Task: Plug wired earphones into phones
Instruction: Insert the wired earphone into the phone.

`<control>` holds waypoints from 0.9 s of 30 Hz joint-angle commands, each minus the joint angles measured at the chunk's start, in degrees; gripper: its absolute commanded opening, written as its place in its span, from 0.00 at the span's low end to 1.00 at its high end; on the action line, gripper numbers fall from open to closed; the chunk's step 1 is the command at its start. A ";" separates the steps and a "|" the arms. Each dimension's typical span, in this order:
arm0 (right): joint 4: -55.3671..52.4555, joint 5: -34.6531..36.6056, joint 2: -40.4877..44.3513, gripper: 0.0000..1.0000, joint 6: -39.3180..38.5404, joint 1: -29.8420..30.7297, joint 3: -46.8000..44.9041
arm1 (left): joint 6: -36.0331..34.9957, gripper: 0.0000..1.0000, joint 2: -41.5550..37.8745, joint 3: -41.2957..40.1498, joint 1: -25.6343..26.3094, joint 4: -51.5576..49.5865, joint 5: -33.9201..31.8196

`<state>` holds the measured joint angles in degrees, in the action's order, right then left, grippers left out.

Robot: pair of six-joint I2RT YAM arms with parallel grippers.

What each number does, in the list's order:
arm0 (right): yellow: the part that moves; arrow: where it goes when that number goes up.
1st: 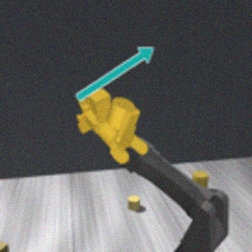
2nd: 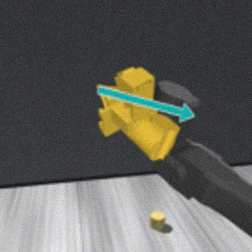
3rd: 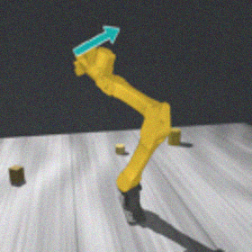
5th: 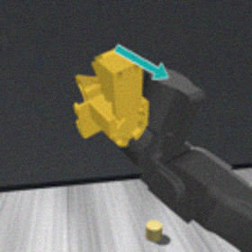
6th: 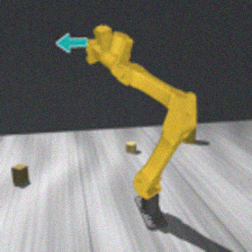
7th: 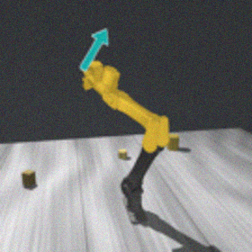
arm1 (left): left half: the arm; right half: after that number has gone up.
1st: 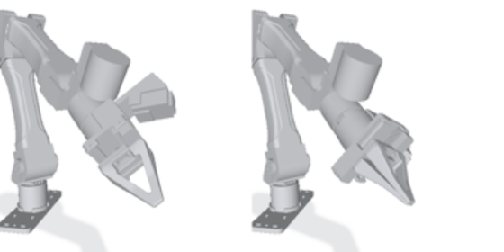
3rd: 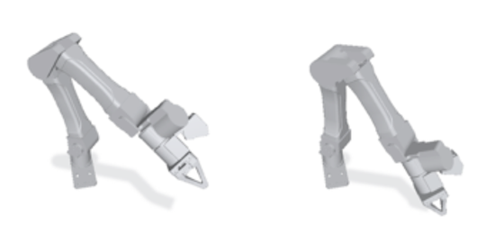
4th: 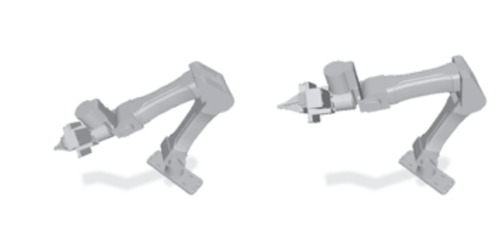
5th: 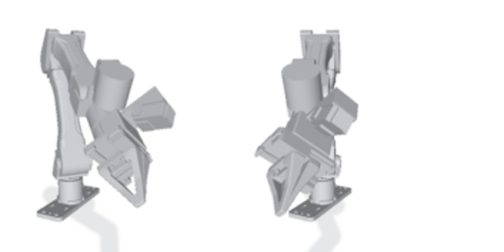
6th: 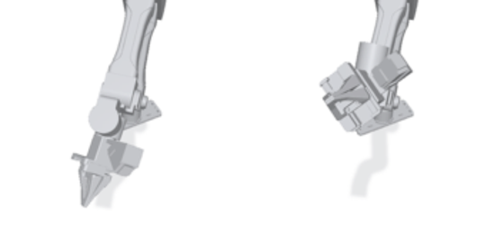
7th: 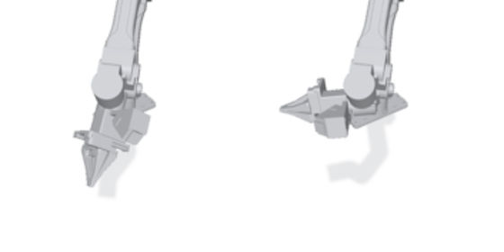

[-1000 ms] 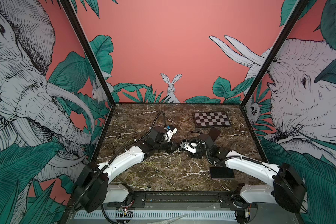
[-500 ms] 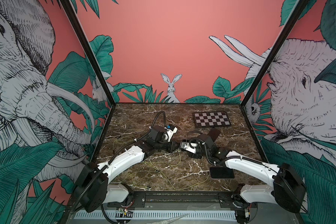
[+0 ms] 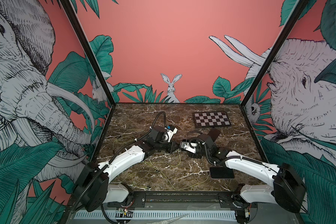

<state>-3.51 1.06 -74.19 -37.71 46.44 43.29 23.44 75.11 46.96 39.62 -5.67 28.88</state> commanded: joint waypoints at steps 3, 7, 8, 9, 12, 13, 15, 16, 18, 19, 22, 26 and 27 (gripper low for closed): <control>4.56 -0.86 0.85 0.64 0.27 0.54 2.85 | -0.90 0.00 -0.05 1.91 0.10 -1.10 -0.14; 4.39 -1.06 0.70 0.64 0.14 0.59 2.86 | -0.99 0.00 0.04 1.91 0.12 -1.15 -0.14; 4.23 -1.04 0.63 0.64 0.03 0.64 2.97 | -0.94 0.00 0.12 1.91 0.20 -1.18 -0.10; 3.97 -1.01 0.55 0.64 -0.12 0.67 2.99 | -1.03 0.00 0.12 1.94 0.16 -1.18 -0.07; 3.02 -0.67 0.35 0.63 -1.06 0.98 3.58 | -0.96 0.00 0.38 2.08 0.12 -1.28 0.12; 2.73 -0.28 0.26 0.63 -1.45 1.11 3.65 | -1.03 0.00 0.47 2.12 0.15 -1.35 0.12; 2.37 0.37 0.32 0.63 -2.03 1.25 3.82 | -1.21 0.00 0.67 2.17 0.14 -1.61 0.13; 2.37 0.67 0.35 0.63 -2.27 1.33 3.80 | -1.21 0.00 0.81 2.32 0.12 -1.77 0.12; 1.85 1.01 0.52 0.63 -2.92 1.44 4.13 | -1.47 0.00 1.08 2.43 0.17 -2.13 0.12; 1.26 1.18 0.50 0.63 -3.36 1.47 4.41 | -1.60 0.00 1.30 2.62 0.18 -2.39 0.12; 0.47 1.25 0.70 0.63 -3.95 1.75 5.13 | -2.08 0.00 1.62 3.12 0.16 -3.42 -0.37; 0.48 0.80 0.63 0.63 -3.86 2.07 5.72 | -2.03 0.00 1.88 3.18 0.12 -3.21 -0.33; 0.52 0.79 0.57 0.63 -3.86 2.24 5.84 | -2.00 0.00 1.97 3.31 0.14 -3.21 -0.23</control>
<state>-8.10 3.73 -74.22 -40.97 47.37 46.33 22.46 76.53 48.84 39.62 -7.49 29.04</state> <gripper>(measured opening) 0.718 0.089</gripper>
